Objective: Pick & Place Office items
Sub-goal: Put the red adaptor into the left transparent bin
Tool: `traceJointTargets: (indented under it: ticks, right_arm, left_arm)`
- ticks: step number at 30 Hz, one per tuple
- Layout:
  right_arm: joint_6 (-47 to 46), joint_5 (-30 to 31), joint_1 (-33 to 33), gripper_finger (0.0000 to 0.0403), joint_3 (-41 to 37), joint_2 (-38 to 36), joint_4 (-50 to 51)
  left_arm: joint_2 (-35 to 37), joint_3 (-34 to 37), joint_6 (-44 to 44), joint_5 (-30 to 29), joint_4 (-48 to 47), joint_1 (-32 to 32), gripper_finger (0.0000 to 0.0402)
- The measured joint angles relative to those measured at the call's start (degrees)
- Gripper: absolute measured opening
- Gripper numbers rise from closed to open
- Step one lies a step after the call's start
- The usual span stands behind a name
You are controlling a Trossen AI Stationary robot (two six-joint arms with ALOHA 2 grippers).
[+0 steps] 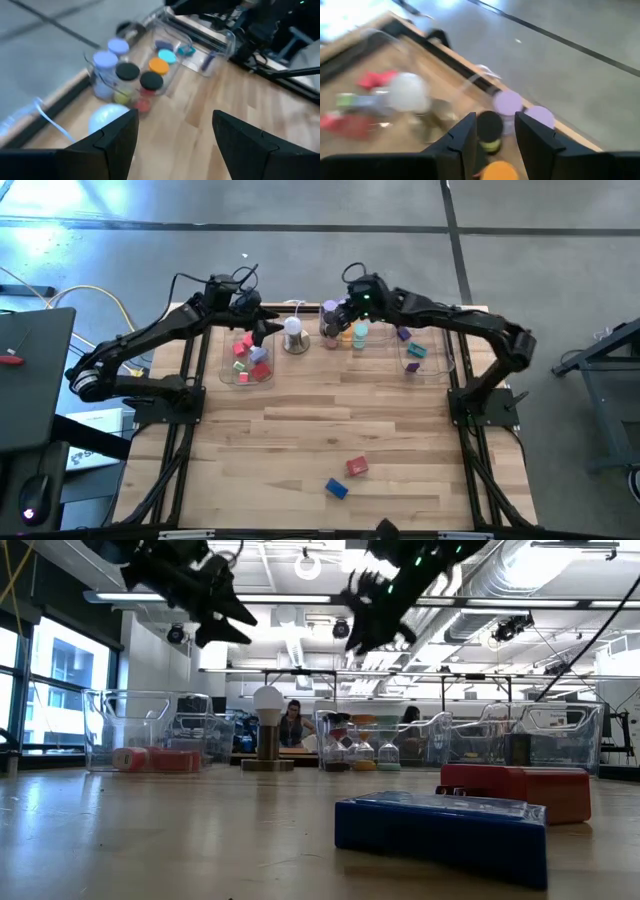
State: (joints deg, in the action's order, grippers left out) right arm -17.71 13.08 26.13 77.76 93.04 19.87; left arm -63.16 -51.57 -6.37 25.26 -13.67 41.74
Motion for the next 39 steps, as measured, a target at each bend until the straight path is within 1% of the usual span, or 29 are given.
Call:
traceJointTargets:
  ticks: [4, 7, 15, 18, 21, 23, 27, 31, 34, 36, 39]
  right_arm:
    - [-0.01, -3.92, -2.23, 0.0121, 0.00, -6.40, 1.75]
    - [-0.09, -6.06, -4.09, 0.0121, 0.02, -10.61, 3.48]
    - [-0.58, -6.21, -10.60, 0.0121, 0.02, -19.39, 9.01]
    - [-1.24, -6.22, -13.30, 0.0121, 0.02, -21.31, 11.80]
    - [-3.65, -6.23, -16.10, 0.0121, 0.02, -23.13, 17.20]
    - [-5.13, -6.17, -18.54, 0.0121, 0.02, -23.83, 21.73]
    - [-9.89, -4.30, -23.97, 0.0121, 0.02, -24.41, 29.46]
    - [-14.47, 0.03, -29.96, 0.0121, 0.02, -24.56, 33.19]
    - [-16.82, 2.13, -34.76, 0.0121, 0.02, -24.53, 34.43]
    - [-18.34, 3.29, -38.05, 0.0121, 0.02, -24.53, 34.64]
    - [-21.15, 6.60, -42.71, 0.0121, 0.02, -24.53, 35.66]
  left_arm:
    - [3.37, -0.04, 2.08, -5.96, 0.06, -3.14, 0.0247]
    - [5.22, -0.04, 1.65, -8.93, 0.09, -5.97, 0.0247]
    - [6.86, -0.04, -3.34, -10.87, -0.70, -14.30, 0.0247]
    - [6.86, -0.04, -8.25, -16.07, -0.48, -18.38, 0.0247]
    - [6.84, -0.04, -9.62, -20.45, -0.15, -23.11, 0.0249]
    - [6.84, -0.04, -11.02, -23.35, 0.73, -26.74, 0.0257]
    - [6.67, -0.05, -13.21, -30.10, 3.39, -34.45, 0.0295]
    - [5.64, -0.53, -16.56, -37.45, 4.45, -41.78, 0.0336]
    - [4.32, -1.40, -16.46, -39.16, 5.65, -46.59, 0.0352]
    - [3.00, -2.35, -16.20, -39.17, 5.61, -49.51, 0.0355]
    - [0.17, -4.45, -17.83, -39.43, 5.56, -53.39, 0.0356]
